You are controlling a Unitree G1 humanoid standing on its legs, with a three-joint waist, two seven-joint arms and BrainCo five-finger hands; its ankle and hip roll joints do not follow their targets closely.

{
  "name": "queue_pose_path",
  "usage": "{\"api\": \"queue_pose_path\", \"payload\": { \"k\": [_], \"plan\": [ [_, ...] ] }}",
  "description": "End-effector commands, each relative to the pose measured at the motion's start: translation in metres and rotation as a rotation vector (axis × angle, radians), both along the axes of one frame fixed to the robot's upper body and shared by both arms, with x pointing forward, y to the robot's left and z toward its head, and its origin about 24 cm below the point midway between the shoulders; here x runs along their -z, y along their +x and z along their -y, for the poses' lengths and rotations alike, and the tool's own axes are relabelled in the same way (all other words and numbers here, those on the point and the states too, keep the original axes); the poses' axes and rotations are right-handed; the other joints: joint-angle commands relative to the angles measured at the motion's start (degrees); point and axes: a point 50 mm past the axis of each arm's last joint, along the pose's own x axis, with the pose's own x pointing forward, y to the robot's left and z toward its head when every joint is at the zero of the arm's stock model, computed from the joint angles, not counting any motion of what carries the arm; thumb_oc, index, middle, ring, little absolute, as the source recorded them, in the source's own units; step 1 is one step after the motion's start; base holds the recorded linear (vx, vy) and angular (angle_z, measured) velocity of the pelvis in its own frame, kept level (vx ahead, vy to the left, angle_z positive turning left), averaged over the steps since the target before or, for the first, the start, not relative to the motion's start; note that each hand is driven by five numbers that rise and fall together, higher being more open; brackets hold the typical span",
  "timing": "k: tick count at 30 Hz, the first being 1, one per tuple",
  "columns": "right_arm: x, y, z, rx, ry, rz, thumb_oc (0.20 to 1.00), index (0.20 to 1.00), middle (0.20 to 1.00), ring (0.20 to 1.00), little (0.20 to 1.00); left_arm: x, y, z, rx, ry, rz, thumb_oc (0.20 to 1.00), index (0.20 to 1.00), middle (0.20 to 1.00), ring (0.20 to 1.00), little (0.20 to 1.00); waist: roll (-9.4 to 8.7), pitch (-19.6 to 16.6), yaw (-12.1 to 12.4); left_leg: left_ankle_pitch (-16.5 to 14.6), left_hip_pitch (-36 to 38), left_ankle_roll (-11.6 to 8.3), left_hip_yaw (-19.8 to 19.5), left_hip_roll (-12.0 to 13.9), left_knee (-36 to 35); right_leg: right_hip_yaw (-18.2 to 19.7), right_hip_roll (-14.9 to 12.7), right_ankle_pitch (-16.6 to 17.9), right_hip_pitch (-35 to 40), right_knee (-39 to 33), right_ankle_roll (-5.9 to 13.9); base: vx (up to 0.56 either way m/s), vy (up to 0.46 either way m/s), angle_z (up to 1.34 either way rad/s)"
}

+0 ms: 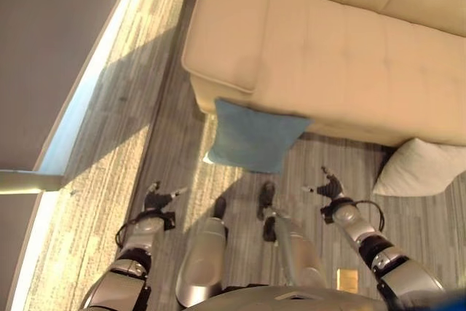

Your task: Pick up all the scattered cushions and arrange them neatly on the sofa.

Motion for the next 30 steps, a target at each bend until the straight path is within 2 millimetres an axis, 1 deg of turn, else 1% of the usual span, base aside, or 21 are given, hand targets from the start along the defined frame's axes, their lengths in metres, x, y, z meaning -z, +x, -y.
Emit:
{"api": "queue_pose_path", "payload": {
  "k": [1,2,3,4,5,6,7,8,9,10,12,13,14,18,22,24,27,29,30],
  "plan": [
    [-0.027,0.025,0.021,-0.026,-0.072,0.128,1.000,1.000,1.000,1.000,1.000,-0.011,0.014,0.001,0.074,0.033,0.057,1.000,1.000,1.000,1.000,1.000,0.23,2.02,-0.50,1.35,-0.45,-2.46,-1.32,-0.05,9.77,-2.62,1.00,-1.76,6.67,-7.34,0.31,0.02,-0.103,0.97],
    [-0.028,0.027,0.022,-0.019,-0.070,0.135,1.000,1.000,1.000,1.000,1.000,-0.011,0.015,0.002,0.074,0.029,0.060,1.000,1.000,1.000,1.000,1.000,0.21,2.55,-0.35,2.15,-3.22,-2.33,-0.35,0.30,14.14,-2.86,1.41,-2.14,7.54,-7.48,-0.58,-0.01,-0.068,0.65],
    [-0.028,0.028,0.021,-0.022,-0.066,0.135,1.000,1.000,1.000,1.000,1.000,-0.011,0.015,0.001,0.066,0.027,0.057,1.000,1.000,1.000,1.000,1.000,-0.16,2.73,-0.20,1.68,-4.66,-1.96,0.28,0.86,15.47,-2.94,1.69,-2.75,8.53,-7.78,-1.10,0.01,-0.069,0.37],
    [-0.028,0.028,0.020,-0.024,-0.066,0.133,1.000,1.000,1.000,1.000,1.000,-0.012,0.016,0.000,0.064,0.029,0.058,1.000,1.000,1.000,1.000,1.000,-0.32,2.73,0.11,0.61,-5.70,-1.48,0.02,0.38,14.66,-2.95,1.67,-3.08,9.18,-7.92,-1.09,0.03,-0.053,0.02],
    [-0.028,0.028,0.020,-0.024,-0.066,0.133,1.000,1.000,1.000,1.000,1.000,-0.012,0.016,0.000,0.064,0.029,0.058,1.000,1.000,1.000,1.000,1.000,-0.31,2.75,0.12,0.59,-5.69,-1.48,0.02,0.39,14.69,-2.94,1.68,-3.08,9.19,-7.91,-1.09,0.10,-0.018,-0.23],
    [-0.028,0.028,0.021,-0.024,-0.067,0.129,1.000,1.000,1.000,1.000,1.000,-0.011,0.017,0.002,0.072,0.026,0.051,1.000,1.000,1.000,1.000,1.000,-0.55,2.58,0.85,-0.38,-6.78,-0.96,-1.63,-1.78,10.24,-2.26,2.08,-3.09,9.96,-8.20,-0.58,0.11,0.014,-0.22],
    [-0.027,0.027,0.022,-0.020,-0.065,0.121,1.000,1.000,1.000,1.000,1.000,-0.011,0.017,0.003,0.080,0.024,0.047,1.000,1.000,1.000,1.000,1.000,-0.25,2.27,1.09,1.04,-6.87,-1.29,-2.23,-2.16,5.82,-2.09,2.50,-3.12,10.13,-8.31,-0.37,0.15,0.025,-0.11],
    [-0.020,0.018,0.031,0.002,-0.100,0.076,1.000,1.000,1.000,1.000,1.000,-0.007,0.011,-0.002,0.085,0.047,0.000,1.000,1.000,1.000,1.000,1.000,0.41,1.75,1.30,3.29,-7.01,-1.55,-1.09,-1.83,1.30,-2.71,3.25,-3.49,10.37,-7.94,-0.16,0.08,0.025,0.12],
    [-0.020,0.018,0.031,0.002,-0.100,0.076,1.000,1.000,1.000,1.000,1.000,-0.007,0.011,-0.002,0.085,0.047,0.000,1.000,1.000,1.000,1.000,1.000,0.38,1.77,1.31,3.36,-6.91,-1.55,-1.07,-1.84,1.15,-2.69,3.22,-3.50,10.39,-7.94,-0.16,0.09,0.115,0.17],
    [-0.022,0.022,0.024,-0.016,-0.074,0.090,1.000,1.000,1.000,1.000,1.000,-0.009,0.011,-0.005,0.074,0.045,0.021,1.000,1.000,1.000,1.000,1.000,0.59,1.29,1.71,4.14,-5.08,-1.13,-2.08,-1.54,-1.92,-1.50,3.65,-3.96,9.88,-6.09,0.44,0.06,0.164,0.10],
    [-0.021,0.021,0.023,-0.021,-0.067,0.089,1.000,1.000,1.000,1.000,1.000,-0.009,0.011,-0.004,0.081,0.040,0.023,1.000,1.000,1.000,1.000,1.000,0.50,1.23,1.33,4.29,-4.86,-0.84,-2.04,-1.69,-1.70,-1.31,3.55,-4.05,9.43,-5.02,0.64,0.03,0.195,-0.47],
    [-0.022,0.021,0.021,-0.022,-0.058,0.099,1.000,1.000,1.000,1.000,1.000,-0.008,0.010,-0.004,0.087,0.039,0.023,1.000,1.000,1.000,1.000,1.000,0.30,1.21,1.16,4.55,-4.69,-0.54,-1.60,-2.44,-1.62,-0.60,2.93,-4.42,8.39,-3.66,1.27,-0.01,0.211,-0.91],
    [-0.023,0.022,0.020,-0.027,-0.055,0.105,1.000,1.000,1.000,1.000,1.000,-0.009,0.010,-0.004,0.087,0.040,0.023,1.000,1.000,1.000,1.000,1.000,0.18,1.19,0.87,4.81,-4.74,-0.49,-1.20,-2.38,-1.75,-0.64,2.52,-4.48,7.77,-3.02,1.35,-0.02,0.261,-0.76],
    [-0.027,0.029,0.016,-0.023,-0.046,0.128,1.000,1.000,1.000,1.000,1.000,-0.016,0.015,-0.015,0.061,0.065,0.051,1.000,1.000,1.000,1.000,1.000,0.09,3.08,2.10,3.43,-4.84,0.18,0.56,-1.98,0.07,-0.42,0.92,-4.43,6.30,-0.22,1.89,-0.03,0.115,-0.37],
    [-0.029,0.032,0.015,-0.008,-0.040,0.145,1.000,1.000,1.000,1.000,1.000,-0.022,0.020,-0.018,0.051,0.081,0.081,1.000,1.000,1.000,1.000,1.000,0.09,3.93,2.43,2.80,-5.15,0.44,1.23,-2.01,1.06,-0.65,0.55,-4.15,6.13,-0.27,2.06,0.00,0.046,-0.25],
    [-0.034,0.039,0.016,0.028,-0.048,0.172,1.000,1.000,1.000,1.000,1.000,-0.029,0.029,-0.018,0.042,0.109,0.114,1.000,1.000,1.000,1.000,1.000,0.27,4.76,2.36,2.71,-6.01,0.42,1.70,-2.11,1.17,-0.83,0.44,-3.71,5.01,-0.79,2.00,-0.04,0.048,0.05],
    [-0.045,0.051,0.017,0.076,-0.067,0.233,1.000,1.000,1.000,1.000,1.000,-0.040,0.043,-0.016,0.025,0.119,0.172,1.000,1.000,1.000,1.000,1.000,0.42,6.02,1.99,3.35,-9.26,0.04,2.23,-2.42,1.66,-0.41,0.68,-2.97,1.61,-0.69,2.05,-0.07,0.028,0.02],
    [-0.054,0.060,0.019,0.101,-0.080,0.271,1.000,1.000,1.000,1.000,1.000,-0.047,0.051,-0.015,0.006,0.115,0.209,1.000,1.000,1.000,1.000,1.000,0.71,6.63,1.91,3.43,-11.40,-0.30,3.08,-2.06,1.95,-1.44,0.28,-2.92,-0.91,-0.06,2.09,-0.08,0.031,-0.01],
    [-0.060,0.067,0.017,0.114,-0.079,0.303,1.000,1.000,1.000,1.000,1.000,-0.050,0.055,-0.014,-0.009,0.110,0.228,1.000,1.000,1.000,1.000,1.000,0.75,7.19,1.95,3.46,-12.97,-0.52,3.19,-1.79,2.67,-1.98,0.28,-2.97,-2.73,0.96,2.17,-0.06,0.009,-0.05]
  ]
}}
